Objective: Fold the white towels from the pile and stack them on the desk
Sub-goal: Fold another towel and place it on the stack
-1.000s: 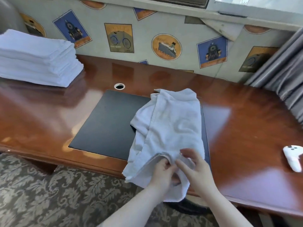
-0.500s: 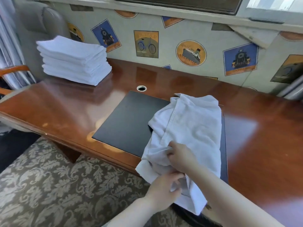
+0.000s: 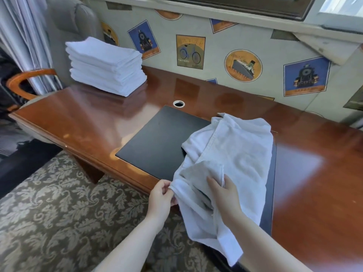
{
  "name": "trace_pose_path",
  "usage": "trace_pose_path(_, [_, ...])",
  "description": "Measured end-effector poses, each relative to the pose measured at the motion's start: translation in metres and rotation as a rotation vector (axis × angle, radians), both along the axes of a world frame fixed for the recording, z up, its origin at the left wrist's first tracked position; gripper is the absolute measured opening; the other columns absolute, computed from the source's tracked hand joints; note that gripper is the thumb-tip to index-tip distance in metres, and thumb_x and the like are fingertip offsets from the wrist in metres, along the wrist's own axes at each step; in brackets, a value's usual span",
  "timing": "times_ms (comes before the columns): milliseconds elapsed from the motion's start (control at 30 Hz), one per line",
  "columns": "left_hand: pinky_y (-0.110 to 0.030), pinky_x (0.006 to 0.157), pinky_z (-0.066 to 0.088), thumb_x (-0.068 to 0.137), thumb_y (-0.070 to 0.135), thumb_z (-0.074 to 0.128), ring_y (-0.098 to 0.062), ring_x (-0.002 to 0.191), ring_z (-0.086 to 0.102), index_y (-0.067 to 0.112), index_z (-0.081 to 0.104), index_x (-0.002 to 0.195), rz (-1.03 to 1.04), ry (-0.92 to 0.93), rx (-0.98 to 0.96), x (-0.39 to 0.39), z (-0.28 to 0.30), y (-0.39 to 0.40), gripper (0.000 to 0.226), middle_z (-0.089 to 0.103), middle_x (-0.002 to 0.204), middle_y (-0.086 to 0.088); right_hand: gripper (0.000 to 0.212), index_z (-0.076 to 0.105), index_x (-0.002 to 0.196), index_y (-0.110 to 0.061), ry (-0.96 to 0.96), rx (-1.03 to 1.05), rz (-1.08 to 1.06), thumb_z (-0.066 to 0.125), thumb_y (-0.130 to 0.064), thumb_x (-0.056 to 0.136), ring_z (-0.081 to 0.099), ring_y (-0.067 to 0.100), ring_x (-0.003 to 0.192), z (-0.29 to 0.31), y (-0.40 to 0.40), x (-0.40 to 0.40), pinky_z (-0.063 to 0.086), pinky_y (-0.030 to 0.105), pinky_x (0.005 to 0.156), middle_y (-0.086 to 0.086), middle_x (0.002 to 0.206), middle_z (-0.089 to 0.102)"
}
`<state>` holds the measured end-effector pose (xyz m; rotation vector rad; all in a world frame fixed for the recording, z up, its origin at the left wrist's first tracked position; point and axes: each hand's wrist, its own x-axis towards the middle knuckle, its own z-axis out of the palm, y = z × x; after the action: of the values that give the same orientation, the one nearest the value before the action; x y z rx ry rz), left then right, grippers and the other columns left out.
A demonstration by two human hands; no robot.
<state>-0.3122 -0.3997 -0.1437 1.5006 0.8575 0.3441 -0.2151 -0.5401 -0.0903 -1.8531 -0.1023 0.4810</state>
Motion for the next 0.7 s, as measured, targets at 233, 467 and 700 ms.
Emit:
trace_pose_path(233, [-0.037, 0.068, 0.059, 0.103, 0.02, 0.038, -0.022, 0.085, 0.071, 0.01, 0.065, 0.099, 0.04, -0.217, -0.312, 0.007, 0.061, -0.023, 0.029, 0.073, 0.094, -0.01, 0.044, 0.031, 0.065, -0.015, -0.514, -0.038, 0.266, 0.06, -0.03, 0.095, 0.027, 0.011, 0.055, 0.036, -0.006, 0.004, 0.024, 0.023, 0.052, -0.005, 0.058, 0.029])
trace_pose_path(467, [-0.032, 0.068, 0.057, 0.098, 0.018, 0.056, -0.027, 0.087, 0.071, 0.005, 0.057, 0.101, 0.006, -0.421, -0.238, 0.01, 0.09, -0.02, 0.014, 0.071, 0.095, -0.014, 0.022, 0.058, 0.078, -0.02, -0.848, -0.126, 0.325, 0.057, -0.032, 0.097, 0.049, 0.01, 0.071, 0.051, -0.01, 0.0, 0.04, 0.026, 0.058, -0.013, 0.075, 0.048])
trace_pose_path(700, [-0.029, 0.071, 0.056, 0.09, 0.021, 0.064, -0.025, 0.089, 0.07, 0.016, 0.07, 0.095, -0.164, -0.502, -0.232, 0.017, 0.125, -0.021, 0.009, 0.072, 0.099, -0.014, 0.019, 0.071, 0.106, -0.032, -0.944, 0.041, 0.279, 0.057, -0.028, 0.093, 0.057, -0.001, 0.08, 0.082, -0.013, 0.002, 0.045, 0.014, 0.065, -0.021, 0.09, 0.059])
